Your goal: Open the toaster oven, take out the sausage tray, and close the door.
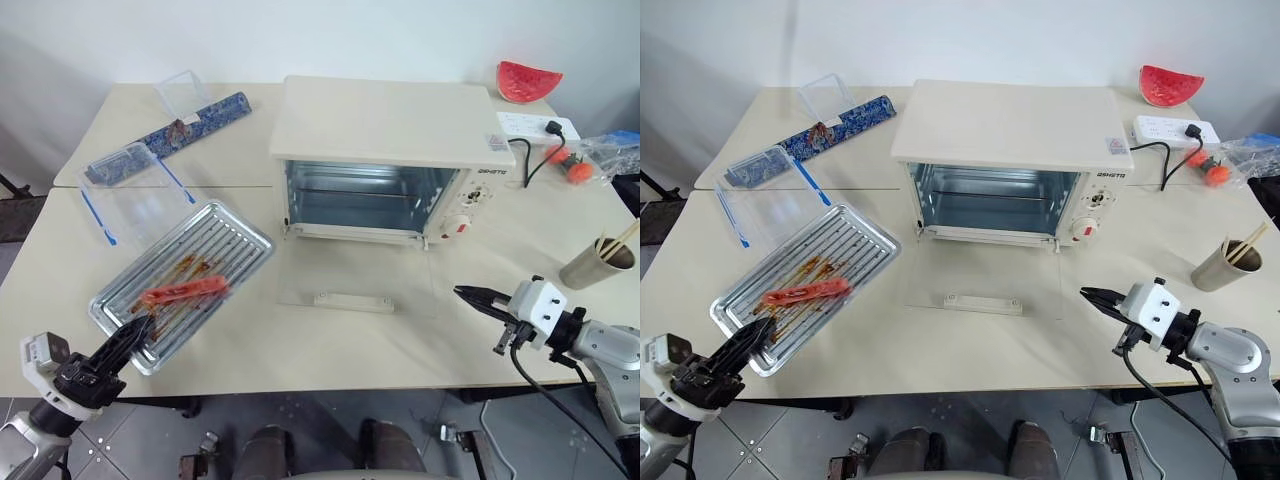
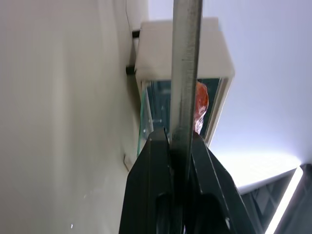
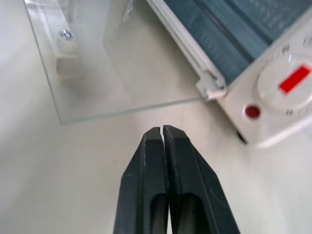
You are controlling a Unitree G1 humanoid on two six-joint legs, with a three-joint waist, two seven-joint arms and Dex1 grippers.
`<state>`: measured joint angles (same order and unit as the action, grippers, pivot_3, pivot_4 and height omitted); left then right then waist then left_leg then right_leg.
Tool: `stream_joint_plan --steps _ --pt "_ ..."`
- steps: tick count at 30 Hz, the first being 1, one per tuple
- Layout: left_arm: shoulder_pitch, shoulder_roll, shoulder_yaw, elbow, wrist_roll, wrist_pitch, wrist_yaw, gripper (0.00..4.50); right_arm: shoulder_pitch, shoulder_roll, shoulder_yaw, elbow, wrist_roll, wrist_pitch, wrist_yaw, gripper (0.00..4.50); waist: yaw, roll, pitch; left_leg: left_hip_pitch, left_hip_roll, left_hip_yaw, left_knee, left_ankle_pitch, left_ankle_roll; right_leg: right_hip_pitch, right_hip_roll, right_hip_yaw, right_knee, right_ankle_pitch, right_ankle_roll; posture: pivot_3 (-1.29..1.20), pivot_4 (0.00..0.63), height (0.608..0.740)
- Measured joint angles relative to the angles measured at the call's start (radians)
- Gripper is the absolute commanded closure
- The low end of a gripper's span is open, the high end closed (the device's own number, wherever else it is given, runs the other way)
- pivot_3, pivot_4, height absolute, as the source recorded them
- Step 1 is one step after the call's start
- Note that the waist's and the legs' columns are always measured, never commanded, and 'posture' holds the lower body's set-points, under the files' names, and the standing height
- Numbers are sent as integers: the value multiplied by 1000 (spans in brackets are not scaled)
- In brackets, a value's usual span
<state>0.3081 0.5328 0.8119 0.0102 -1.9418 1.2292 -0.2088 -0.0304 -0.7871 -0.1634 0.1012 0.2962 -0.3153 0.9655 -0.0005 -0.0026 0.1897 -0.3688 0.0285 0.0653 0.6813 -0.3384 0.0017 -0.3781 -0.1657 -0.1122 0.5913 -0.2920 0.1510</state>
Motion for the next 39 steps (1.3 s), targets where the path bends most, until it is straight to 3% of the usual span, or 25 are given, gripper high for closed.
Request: stream_joint_plan --steps 7,15,20,34,39 --pt "-2 -118 55 -38 0 -83 70 4500 -85 10 51 147 1 75 93 4484 -3 0 0 0 0 1 0 0 0 0 0 1 0 0 0 0 150 740" --pt "2 -153 82 -42 0 -109 119 4500 -150 82 63 133 74 109 173 4484 -1 0 0 0 0 1 0 -1 0 0 0 1 0 0 0 0 150 740" --pt "-19 -152 83 -36 0 -98 127 4500 -154 82 51 51 179 225 215 4484 -1 0 0 0 0 1 0 -1 0 -1 1 1 0 0 0 0 150 740" --pt "-94 10 43 88 0 21 98 4500 -241 57 -126 -261 409 543 42 4484 0 0 0 -2 0 2 0 -3 -1 -4 1 1 0 0 0 0 150 740" --pt "-112 157 -66 124 0 91 65 4500 -219 62 -143 -276 425 585 0 4484 2 0 0 -3 0 4 -1 -5 0 -7 1 1 2 0 0 0 150 740"
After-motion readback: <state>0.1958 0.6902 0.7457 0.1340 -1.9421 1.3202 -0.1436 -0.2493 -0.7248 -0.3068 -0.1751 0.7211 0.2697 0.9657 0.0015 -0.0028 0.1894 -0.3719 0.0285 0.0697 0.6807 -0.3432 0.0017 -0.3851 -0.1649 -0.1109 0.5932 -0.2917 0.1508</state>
